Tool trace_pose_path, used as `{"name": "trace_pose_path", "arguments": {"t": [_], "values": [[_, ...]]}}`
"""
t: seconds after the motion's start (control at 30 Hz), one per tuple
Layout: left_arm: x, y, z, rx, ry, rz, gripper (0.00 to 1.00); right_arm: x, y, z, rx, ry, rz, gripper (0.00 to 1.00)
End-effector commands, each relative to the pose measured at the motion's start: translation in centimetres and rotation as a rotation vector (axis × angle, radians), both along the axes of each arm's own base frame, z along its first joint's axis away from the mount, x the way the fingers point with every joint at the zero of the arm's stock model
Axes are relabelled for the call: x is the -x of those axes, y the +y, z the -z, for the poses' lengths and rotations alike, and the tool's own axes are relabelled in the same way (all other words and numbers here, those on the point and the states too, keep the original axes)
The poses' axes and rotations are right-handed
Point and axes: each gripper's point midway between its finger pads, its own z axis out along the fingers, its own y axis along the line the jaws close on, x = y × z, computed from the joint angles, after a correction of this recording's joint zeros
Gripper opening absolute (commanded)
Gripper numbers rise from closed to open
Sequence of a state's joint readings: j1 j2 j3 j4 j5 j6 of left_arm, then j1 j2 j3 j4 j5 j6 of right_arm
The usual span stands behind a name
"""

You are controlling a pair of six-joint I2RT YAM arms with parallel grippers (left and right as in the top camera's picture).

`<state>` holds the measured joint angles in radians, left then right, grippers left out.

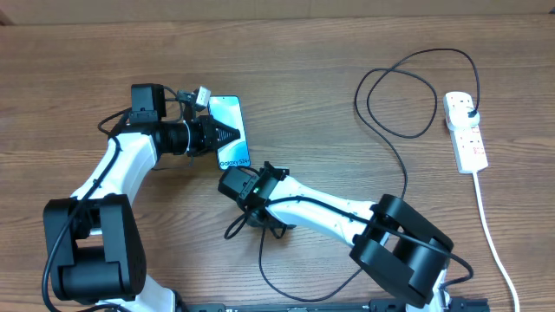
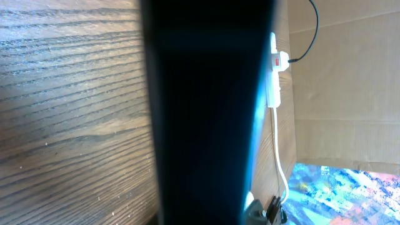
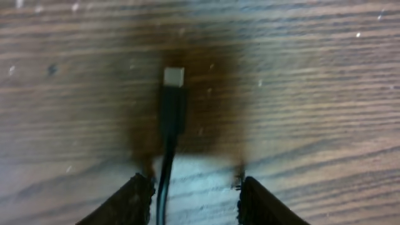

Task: Plug charger to phone and switch on socket
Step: 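Close the right gripper on the USB-C plug and lift it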

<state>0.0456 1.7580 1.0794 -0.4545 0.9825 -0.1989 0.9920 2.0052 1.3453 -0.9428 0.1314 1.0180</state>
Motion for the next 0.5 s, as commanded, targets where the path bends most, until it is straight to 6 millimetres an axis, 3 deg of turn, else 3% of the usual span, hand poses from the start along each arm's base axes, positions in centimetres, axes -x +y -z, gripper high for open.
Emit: {"name": "trace_pose_path", "arguments": {"t": [0.0,0.47], "values": [[0.3,-0.6,-0.6,0.017,-0.035,0.033,0.04,-0.9,-0.2,0.4,0.002,-0.025,0.066,0.41],[0.4,-0.8,-0.6,0.017,-0.035,0.04,0.04,-0.8,-0.3,1.5,-0.011,-0.034,0.068,0.33]]}}
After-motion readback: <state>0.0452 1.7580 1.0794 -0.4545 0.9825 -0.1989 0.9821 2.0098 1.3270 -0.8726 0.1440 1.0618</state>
